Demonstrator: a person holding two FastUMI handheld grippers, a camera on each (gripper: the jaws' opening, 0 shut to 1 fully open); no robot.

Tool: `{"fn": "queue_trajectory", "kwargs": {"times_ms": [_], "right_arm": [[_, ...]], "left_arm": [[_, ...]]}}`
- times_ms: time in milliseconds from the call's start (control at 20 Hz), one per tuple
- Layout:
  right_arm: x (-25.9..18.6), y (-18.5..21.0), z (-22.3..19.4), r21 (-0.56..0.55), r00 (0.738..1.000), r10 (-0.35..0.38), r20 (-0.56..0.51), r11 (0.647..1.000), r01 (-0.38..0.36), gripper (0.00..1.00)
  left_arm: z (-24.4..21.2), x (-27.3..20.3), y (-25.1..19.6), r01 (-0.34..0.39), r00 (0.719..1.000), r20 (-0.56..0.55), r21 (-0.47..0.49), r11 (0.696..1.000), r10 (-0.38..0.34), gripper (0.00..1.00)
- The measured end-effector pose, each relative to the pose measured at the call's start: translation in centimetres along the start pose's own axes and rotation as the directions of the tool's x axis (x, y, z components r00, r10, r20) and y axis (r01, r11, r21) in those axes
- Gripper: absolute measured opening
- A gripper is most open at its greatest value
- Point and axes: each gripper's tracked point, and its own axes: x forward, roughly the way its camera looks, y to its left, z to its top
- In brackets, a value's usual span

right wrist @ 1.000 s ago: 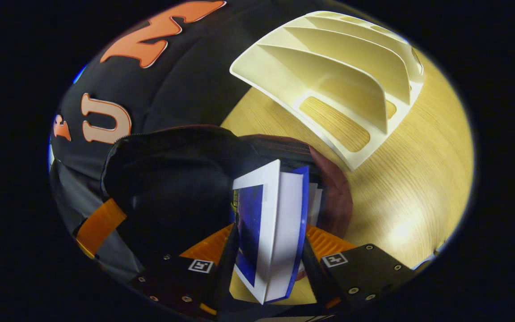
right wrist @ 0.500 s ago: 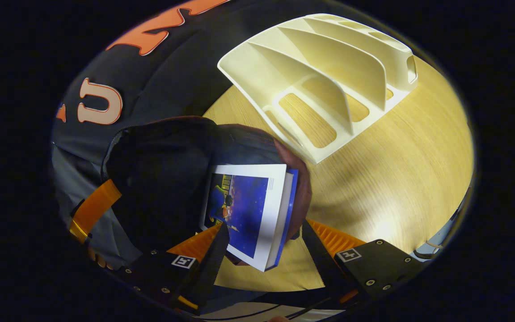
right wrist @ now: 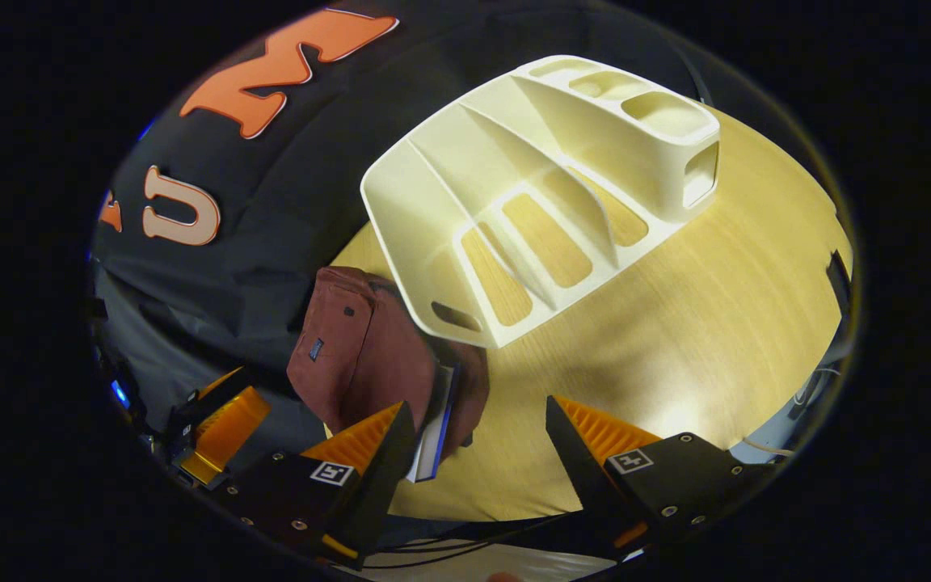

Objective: Open the schoolbag, grab two books from the bookshelf and put them into the schoolbag.

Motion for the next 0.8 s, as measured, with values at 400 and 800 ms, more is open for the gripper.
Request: {"fn": "queue_trajectory", "kwargs": {"times_ms": [400,800], "right_arm": [[-6.6,-5.9,8.3,-0.227,0.999,0.019,0.043,0.974,-0.009,0.98],[-15.6,-4.1,19.2,-0.476,0.887,0.200,0.417,0.879,0.026,0.97]], "left_arm": [[7.0,-1.4,-7.8,-0.078,0.971,0.203,-0.225,0.971,0.125,1.00],[14.9,-4.9,-12.4,-0.162,0.832,0.457,-0.340,0.926,0.313,0.99]]}}
